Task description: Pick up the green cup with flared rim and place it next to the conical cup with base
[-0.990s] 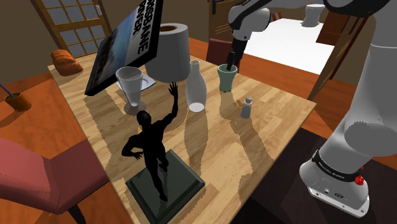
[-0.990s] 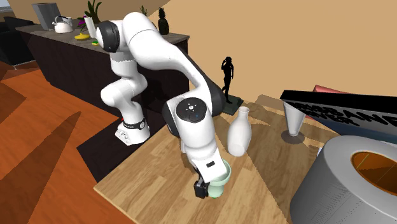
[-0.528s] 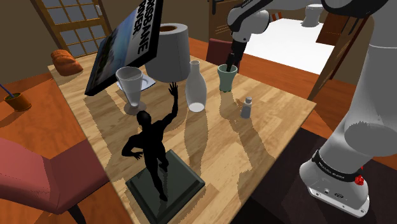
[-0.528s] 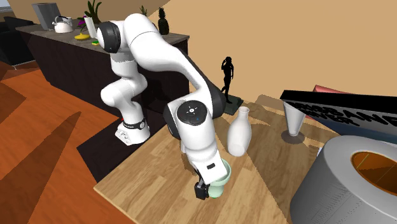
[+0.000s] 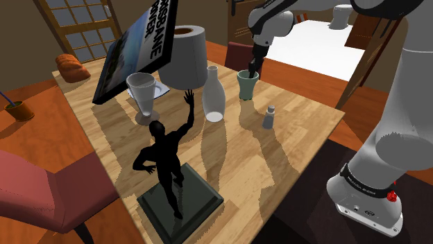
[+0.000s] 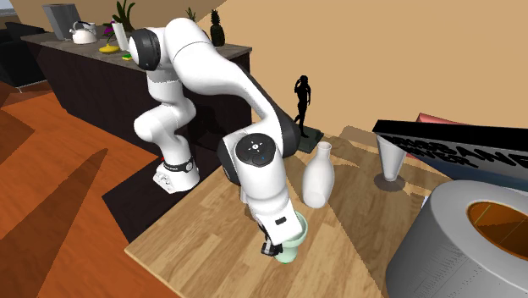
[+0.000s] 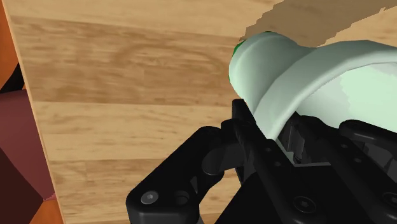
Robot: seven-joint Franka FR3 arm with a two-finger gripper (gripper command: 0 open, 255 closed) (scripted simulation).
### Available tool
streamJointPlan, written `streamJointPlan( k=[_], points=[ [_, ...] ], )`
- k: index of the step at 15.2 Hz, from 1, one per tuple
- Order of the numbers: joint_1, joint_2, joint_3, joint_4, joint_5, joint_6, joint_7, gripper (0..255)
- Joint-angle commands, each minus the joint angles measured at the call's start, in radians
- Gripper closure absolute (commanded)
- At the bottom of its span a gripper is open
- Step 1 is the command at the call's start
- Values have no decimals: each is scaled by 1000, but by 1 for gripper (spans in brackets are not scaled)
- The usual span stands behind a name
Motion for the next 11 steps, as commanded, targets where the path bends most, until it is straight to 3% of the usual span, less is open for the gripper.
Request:
streamJointPlan(
  k=[1, 11],
  points=[
    [0, 1, 0, 0, 0, 1, 0, 255],
    [4, -44, -10, 51, -33, -88, 34, 255]
  ],
)
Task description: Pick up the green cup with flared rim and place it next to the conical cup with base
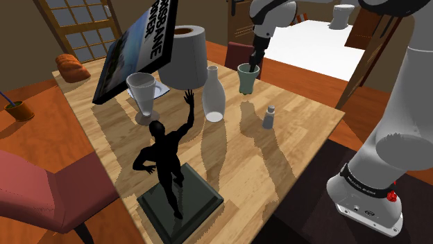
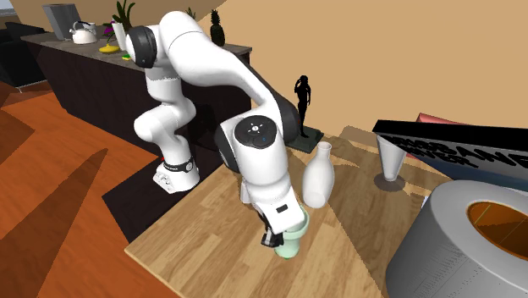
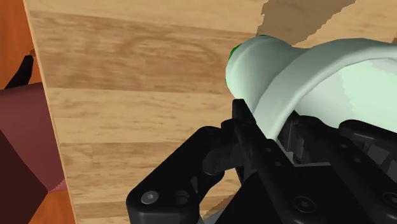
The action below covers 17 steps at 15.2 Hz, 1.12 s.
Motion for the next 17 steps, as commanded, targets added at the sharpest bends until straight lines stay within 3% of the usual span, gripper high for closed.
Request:
streamJointPlan(
  k=[1, 17],
  points=[
    [0, -12, -3, 13, -8, -24, 7, 255],
    [-1, -59, -13, 168, -48, -216, 60, 255]
  ],
)
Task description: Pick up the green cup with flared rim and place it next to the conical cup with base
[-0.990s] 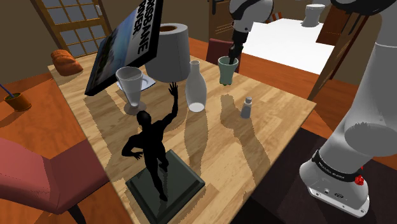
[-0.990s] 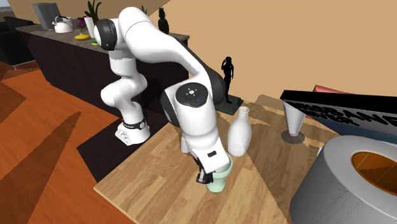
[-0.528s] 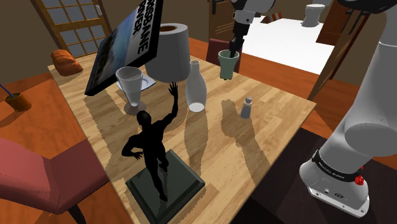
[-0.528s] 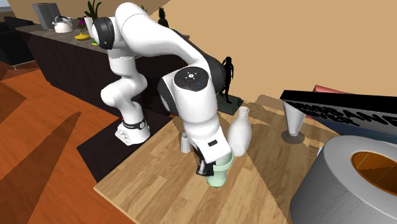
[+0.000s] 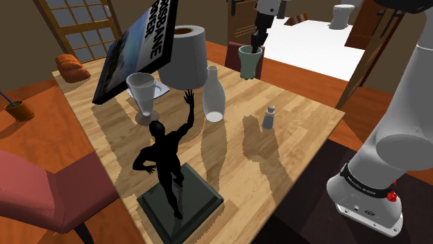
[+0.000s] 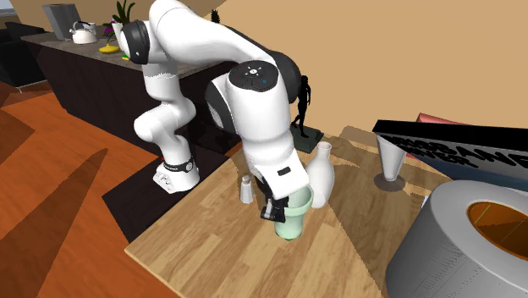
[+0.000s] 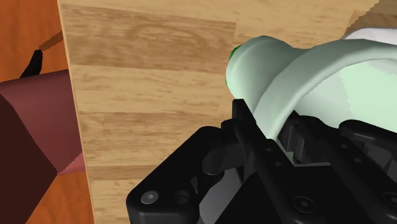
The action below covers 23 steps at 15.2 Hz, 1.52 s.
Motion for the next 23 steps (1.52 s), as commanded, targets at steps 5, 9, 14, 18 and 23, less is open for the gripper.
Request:
streamJointPlan(
  k=[5, 9, 14, 18, 23],
  points=[
    [-4, -3, -3, 78, -6, -79, 15, 255],
    [-8, -1, -5, 134, -8, -133, 24, 255],
    [-14, 8, -7, 212, -6, -202, 34, 255],
    [-21, 20, -9, 283, -2, -260, 42, 255],
    [-33, 45, -11, 383, 8, -338, 51, 255]
  ],
)
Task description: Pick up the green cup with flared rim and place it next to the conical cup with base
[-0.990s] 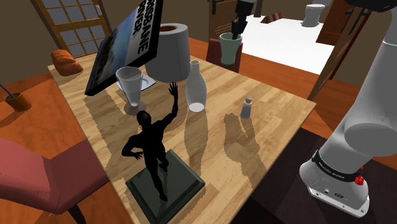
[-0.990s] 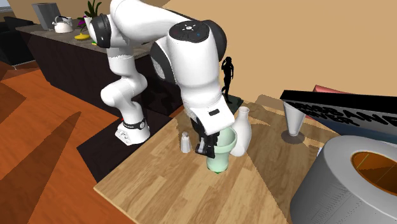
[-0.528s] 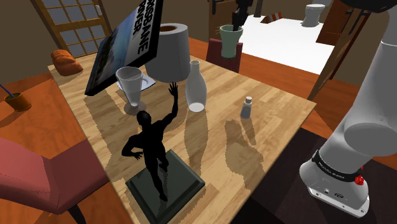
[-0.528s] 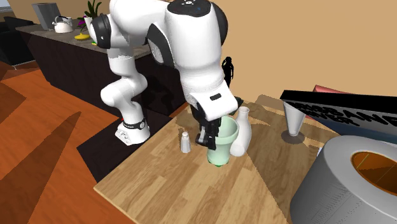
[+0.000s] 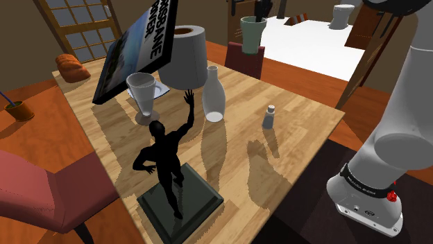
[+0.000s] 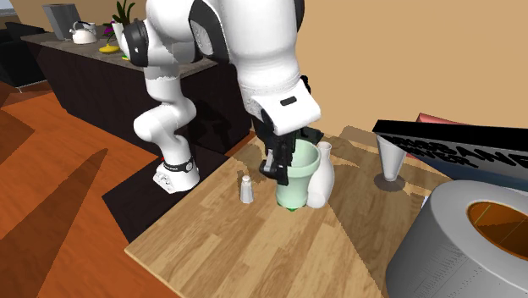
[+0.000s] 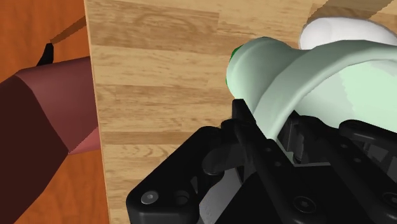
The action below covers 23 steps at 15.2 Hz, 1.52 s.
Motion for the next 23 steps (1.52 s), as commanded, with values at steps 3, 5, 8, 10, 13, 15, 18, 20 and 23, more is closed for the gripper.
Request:
streamJointPlan(
  k=[3, 5, 8, 10, 13, 15, 18, 20, 23],
  points=[
    [-10, 22, -1, 87, 10, -65, 10, 255],
    [-18, 37, -2, 137, 17, -101, 13, 255],
    [-34, 67, -3, 220, 31, -157, 19, 255],
    [-44, 86, -3, 273, 41, -191, 23, 255],
    [27, 23, 17, 184, 8, -146, 89, 255],
    [68, -10, 33, 139, -10, -122, 135, 255],
    [124, -48, 60, 87, -32, -91, 206, 255],
    [157, -66, 80, 63, -45, -74, 253, 255],
    [204, -83, 109, 39, -60, -53, 324, 255]
  ],
)
